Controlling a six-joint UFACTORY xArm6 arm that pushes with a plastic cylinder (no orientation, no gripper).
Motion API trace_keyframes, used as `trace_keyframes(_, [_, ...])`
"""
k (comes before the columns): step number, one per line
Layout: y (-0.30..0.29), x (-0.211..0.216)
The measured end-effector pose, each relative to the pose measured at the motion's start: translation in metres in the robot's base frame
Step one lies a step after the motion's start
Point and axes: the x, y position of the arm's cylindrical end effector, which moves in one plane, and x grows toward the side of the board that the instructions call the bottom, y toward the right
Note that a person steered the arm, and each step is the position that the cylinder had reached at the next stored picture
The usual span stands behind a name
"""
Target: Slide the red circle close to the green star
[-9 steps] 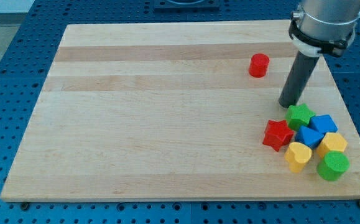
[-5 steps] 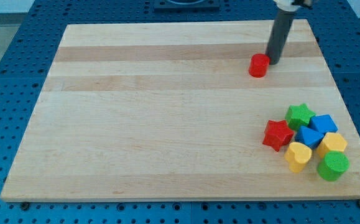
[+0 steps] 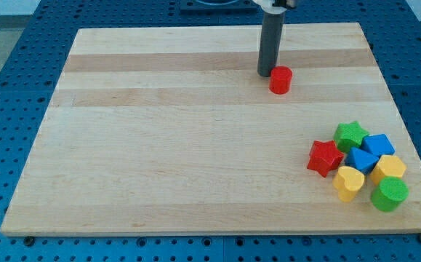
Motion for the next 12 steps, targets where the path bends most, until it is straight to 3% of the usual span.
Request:
trace_keyframes(2, [0.022, 0.033])
trace_keyframes(6, [0.073, 0.034])
trace_keyframes(12, [0.076, 0.109])
